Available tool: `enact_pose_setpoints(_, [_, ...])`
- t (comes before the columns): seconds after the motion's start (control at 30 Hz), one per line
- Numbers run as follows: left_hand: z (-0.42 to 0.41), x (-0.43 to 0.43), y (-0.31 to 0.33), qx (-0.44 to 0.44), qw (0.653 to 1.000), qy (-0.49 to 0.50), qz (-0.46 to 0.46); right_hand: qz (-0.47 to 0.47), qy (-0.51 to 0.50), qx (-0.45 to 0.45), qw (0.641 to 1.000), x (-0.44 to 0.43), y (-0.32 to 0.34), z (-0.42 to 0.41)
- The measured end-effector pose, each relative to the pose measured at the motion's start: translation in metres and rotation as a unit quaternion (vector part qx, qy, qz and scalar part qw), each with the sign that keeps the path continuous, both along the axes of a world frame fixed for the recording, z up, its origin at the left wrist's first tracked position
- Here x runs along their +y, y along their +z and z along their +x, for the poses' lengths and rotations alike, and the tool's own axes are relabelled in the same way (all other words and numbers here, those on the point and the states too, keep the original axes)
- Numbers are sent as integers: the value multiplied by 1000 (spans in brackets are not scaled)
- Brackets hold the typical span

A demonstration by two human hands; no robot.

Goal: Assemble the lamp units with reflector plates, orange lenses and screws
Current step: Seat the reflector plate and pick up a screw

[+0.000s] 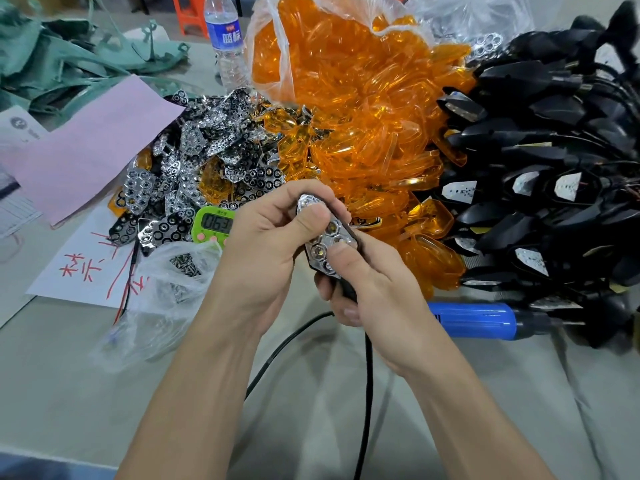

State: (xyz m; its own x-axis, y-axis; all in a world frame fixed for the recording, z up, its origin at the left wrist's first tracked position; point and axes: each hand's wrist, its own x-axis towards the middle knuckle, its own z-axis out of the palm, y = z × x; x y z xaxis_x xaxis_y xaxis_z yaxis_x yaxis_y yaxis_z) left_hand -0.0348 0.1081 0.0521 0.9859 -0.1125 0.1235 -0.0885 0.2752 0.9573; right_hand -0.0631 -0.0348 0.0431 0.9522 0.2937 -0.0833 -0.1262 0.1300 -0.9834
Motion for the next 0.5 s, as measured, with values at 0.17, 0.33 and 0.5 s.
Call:
enact_pose_setpoints(0.17, [2,10,1,-17,995,-71,72,-185,-56,-120,974,1,3,-6])
enact_pose_setpoints(0.33, [0,13,5,-38,997,-64,37,-224,-81,-173,956,8,5,-13])
enact_pose_setpoints(0.5, [-3,13,6,-52,995,-78,17,-248,-97,-203,942,8,7,-19])
